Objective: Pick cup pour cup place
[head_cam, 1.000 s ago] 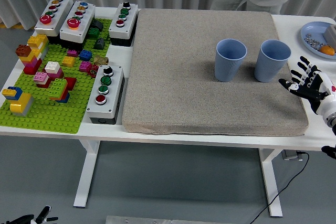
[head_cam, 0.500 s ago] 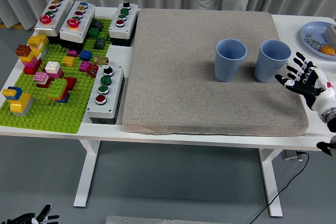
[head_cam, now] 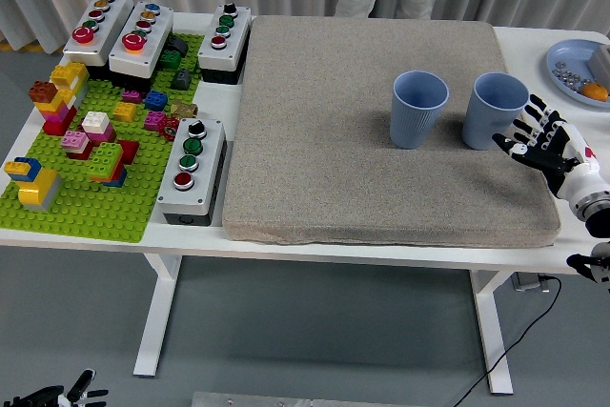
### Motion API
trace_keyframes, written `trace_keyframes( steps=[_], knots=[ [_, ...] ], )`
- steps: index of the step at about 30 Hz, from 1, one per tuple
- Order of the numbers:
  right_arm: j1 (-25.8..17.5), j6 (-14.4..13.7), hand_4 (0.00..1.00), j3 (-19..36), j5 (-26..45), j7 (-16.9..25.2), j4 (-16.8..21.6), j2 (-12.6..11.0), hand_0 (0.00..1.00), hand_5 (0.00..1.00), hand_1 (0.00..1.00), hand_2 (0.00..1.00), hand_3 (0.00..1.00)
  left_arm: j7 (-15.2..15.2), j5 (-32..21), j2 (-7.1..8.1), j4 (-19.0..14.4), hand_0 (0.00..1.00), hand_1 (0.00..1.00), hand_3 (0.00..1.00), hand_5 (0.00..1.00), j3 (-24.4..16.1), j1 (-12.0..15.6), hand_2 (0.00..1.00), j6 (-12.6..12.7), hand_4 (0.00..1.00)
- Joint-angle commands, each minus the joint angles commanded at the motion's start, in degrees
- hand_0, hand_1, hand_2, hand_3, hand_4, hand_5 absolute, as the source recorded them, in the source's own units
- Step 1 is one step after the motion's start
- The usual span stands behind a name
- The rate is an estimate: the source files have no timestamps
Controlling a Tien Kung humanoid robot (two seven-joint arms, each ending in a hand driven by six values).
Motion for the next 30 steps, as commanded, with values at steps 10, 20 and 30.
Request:
trace_keyframes(
  steps=[10,20,30],
  knots=[
    [1.49,0.05,0.857,-1.02,0.25,0.4,-1.56,0.62,0.919,0.244,0.89,0.998,0.998,0.01,-0.03,0.03,0.0,0.709,0.703,0.638,0.98,0.29,-0.12,0.743,-0.06,0.506],
    [1.79,0.15,0.855,-1.25,0.27,0.44,-2.31,0.96,0.918,0.244,0.89,0.998,0.998,-0.01,-0.16,0.11,0.0,0.71,0.703,0.638,0.98,0.74,-0.05,0.743,-0.12,0.506],
    [2.13,0.12,0.852,-1.28,0.17,0.54,-2.77,1.01,0.919,0.25,0.89,0.998,0.998,-0.1,-0.44,0.1,0.0,0.711,0.703,0.638,0.98,0.95,0.03,0.743,-0.1,0.507]
  ],
)
